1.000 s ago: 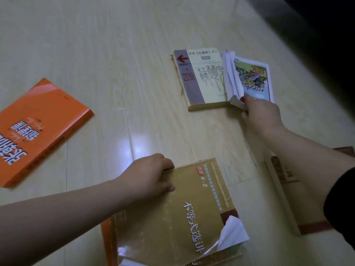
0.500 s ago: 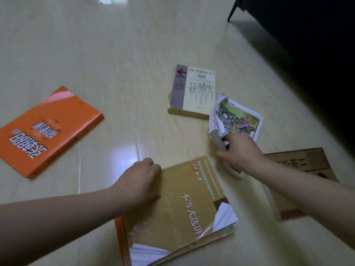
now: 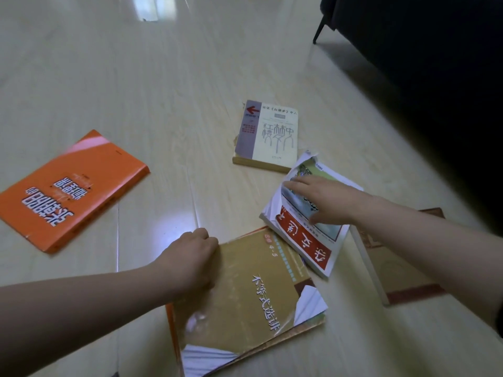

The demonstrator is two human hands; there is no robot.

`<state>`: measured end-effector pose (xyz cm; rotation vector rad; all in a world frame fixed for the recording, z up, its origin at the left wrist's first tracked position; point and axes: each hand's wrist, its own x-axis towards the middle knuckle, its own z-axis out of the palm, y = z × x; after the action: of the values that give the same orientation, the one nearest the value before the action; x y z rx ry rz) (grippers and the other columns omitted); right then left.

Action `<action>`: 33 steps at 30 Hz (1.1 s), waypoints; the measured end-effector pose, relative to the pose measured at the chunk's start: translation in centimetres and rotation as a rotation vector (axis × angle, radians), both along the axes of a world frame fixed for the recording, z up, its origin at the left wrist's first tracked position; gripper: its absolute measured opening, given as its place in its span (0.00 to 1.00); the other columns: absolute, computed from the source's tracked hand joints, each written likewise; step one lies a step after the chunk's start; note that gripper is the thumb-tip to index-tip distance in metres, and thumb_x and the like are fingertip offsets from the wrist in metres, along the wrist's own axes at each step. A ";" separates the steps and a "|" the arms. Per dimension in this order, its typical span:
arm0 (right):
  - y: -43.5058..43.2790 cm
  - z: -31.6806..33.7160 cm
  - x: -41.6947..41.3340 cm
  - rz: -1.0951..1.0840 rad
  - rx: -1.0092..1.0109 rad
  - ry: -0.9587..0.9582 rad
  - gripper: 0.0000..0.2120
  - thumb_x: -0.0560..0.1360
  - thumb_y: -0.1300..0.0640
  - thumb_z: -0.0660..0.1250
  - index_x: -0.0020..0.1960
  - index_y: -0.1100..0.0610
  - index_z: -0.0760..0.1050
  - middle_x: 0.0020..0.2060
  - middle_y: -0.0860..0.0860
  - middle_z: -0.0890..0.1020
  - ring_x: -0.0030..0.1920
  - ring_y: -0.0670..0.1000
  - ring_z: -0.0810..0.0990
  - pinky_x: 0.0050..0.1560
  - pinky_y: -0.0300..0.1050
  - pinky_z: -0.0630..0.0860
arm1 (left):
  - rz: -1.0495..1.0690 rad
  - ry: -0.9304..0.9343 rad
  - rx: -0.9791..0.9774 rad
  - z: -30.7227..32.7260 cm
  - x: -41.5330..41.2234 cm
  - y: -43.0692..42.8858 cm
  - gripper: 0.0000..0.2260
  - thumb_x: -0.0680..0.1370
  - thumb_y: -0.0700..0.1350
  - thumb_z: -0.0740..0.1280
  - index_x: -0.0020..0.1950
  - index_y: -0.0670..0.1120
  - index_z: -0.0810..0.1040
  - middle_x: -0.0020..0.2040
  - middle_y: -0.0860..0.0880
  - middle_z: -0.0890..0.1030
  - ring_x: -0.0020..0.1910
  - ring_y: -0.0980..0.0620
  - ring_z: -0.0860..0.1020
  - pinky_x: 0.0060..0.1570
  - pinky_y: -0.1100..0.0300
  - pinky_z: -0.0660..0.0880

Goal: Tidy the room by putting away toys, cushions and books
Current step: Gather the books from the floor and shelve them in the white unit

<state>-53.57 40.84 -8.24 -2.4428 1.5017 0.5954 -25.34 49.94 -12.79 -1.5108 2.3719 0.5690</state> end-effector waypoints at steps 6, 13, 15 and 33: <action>-3.0 -1.4 2.9 0.235 -0.001 0.209 0.53 0.66 0.55 0.78 0.79 0.49 0.46 0.76 0.50 0.61 0.77 0.53 0.53 0.73 0.55 0.61 | 0.023 0.019 0.024 -0.1 -0.2 -0.4 0.20 0.72 0.50 0.69 0.61 0.46 0.71 0.57 0.47 0.71 0.54 0.48 0.72 0.49 0.60 0.70; -5.9 -2.8 3.3 0.320 0.031 0.275 0.42 0.58 0.45 0.80 0.68 0.46 0.66 0.60 0.48 0.75 0.63 0.52 0.71 0.62 0.55 0.72 | 0.067 0.060 0.047 -0.9 0.2 -0.8 0.23 0.70 0.51 0.72 0.62 0.46 0.72 0.57 0.48 0.70 0.54 0.49 0.73 0.50 0.58 0.72; -6.2 -3.1 3.2 0.328 0.019 0.274 0.38 0.58 0.44 0.80 0.64 0.45 0.68 0.58 0.47 0.75 0.62 0.52 0.72 0.66 0.56 0.67 | 0.080 0.067 0.052 -1.1 0.3 -0.7 0.24 0.69 0.52 0.73 0.62 0.46 0.72 0.58 0.49 0.70 0.55 0.49 0.73 0.52 0.57 0.73; -1.2 2.1 -3.4 -0.097 -0.558 -0.127 0.17 0.75 0.39 0.62 0.45 0.53 0.66 0.42 0.50 0.77 0.38 0.51 0.75 0.36 0.46 0.70 | 0.266 0.028 0.143 -0.7 1.1 0.0 0.20 0.64 0.56 0.76 0.45 0.51 0.68 0.42 0.56 0.69 0.44 0.53 0.71 0.33 0.63 0.64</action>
<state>-56.96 39.60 -6.15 -2.6993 1.9183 -0.0118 -24.27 49.92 -13.53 -1.7735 2.1119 0.8050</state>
